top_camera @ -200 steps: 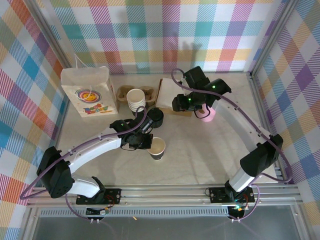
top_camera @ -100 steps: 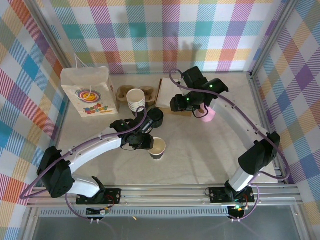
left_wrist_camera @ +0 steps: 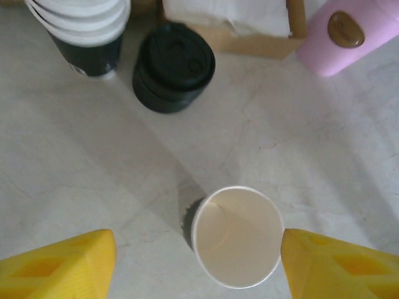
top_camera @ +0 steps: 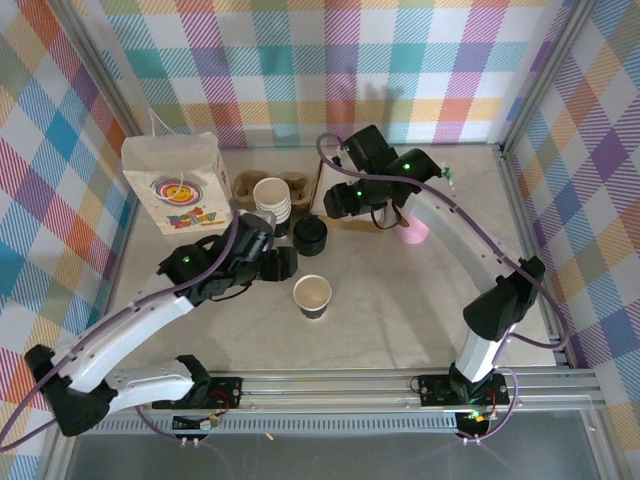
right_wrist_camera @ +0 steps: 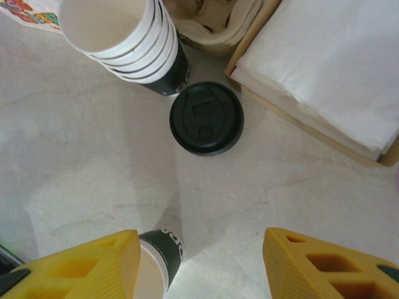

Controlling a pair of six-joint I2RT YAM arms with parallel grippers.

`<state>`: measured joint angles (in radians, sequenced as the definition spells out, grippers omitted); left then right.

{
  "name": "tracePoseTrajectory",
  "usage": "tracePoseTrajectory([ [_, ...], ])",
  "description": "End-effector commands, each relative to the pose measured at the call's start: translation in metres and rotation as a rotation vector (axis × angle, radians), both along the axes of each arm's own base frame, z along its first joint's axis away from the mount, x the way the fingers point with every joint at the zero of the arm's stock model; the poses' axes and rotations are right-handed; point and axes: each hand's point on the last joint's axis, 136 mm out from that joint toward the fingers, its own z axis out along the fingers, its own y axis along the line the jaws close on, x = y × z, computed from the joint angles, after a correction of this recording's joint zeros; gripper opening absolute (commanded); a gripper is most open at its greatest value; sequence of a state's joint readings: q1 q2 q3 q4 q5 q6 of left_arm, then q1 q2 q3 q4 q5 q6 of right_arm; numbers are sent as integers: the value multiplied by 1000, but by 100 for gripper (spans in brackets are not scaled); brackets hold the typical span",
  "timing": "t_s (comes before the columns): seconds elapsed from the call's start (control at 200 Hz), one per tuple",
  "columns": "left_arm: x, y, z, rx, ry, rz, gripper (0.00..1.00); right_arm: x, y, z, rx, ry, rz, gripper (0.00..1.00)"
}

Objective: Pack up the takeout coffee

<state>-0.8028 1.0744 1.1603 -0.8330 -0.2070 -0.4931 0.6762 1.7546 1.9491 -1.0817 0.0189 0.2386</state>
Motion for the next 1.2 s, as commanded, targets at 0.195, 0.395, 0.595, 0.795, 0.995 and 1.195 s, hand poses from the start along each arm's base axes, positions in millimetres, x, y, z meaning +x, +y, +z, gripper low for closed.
tracePoseTrajectory([
  [0.195,-6,59,21,170,-58,97,82,0,24,17,-38,-59,73,61],
  [0.395,-8,65,13,168,24,126,84,2,35,14,-32,-61,95,65],
  [0.595,1,69,1,135,75,210,84,5,48,4,-28,-53,159,67],
  [0.795,10,68,-5,112,78,234,83,7,53,-6,-31,-32,176,68],
  [0.995,15,69,-12,105,84,257,81,7,59,-21,-38,-21,212,69],
  [1.195,16,77,-15,97,92,300,81,12,66,-35,-43,-5,231,70],
])
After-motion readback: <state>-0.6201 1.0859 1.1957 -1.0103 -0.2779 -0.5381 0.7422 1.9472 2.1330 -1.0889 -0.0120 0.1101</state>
